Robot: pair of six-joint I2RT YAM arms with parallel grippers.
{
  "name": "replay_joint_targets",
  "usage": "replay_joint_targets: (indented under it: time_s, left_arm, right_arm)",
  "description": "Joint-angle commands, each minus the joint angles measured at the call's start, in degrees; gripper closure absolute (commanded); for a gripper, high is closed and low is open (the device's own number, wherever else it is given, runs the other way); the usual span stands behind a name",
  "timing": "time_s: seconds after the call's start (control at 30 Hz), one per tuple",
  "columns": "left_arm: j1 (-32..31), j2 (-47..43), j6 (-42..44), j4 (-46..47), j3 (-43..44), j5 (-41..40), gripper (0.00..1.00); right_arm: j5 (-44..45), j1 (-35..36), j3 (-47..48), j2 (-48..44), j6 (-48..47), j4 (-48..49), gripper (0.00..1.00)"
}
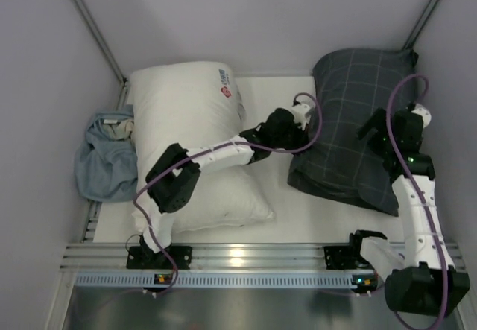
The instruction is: Remove the pillowcase from the pillow
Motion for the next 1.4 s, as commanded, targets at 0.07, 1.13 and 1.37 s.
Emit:
replay_joint_targets:
  time_s: [0.07,1.13,1.37]
  left_arm:
    - [4.1,-12.5,2.5,-1.3,-5.8,-5.9,1.0]
    - [16.8,-21.8,5.7,-15.5,1.1,4.9,0.06]
    - [4.5,-28.6,7.5,-15.1,-6.3,-2.1,0.01]
  right_arm:
    - [-6.4,0.1,-6.8,7.8,1.4,6.7,0.01]
    - [-4.9,11.2,-7.8,-0.7,-2.1,-1.8,0.01]
    - [-4.2,10.2,-7.1,6.4,-1.3,1.8,0.0]
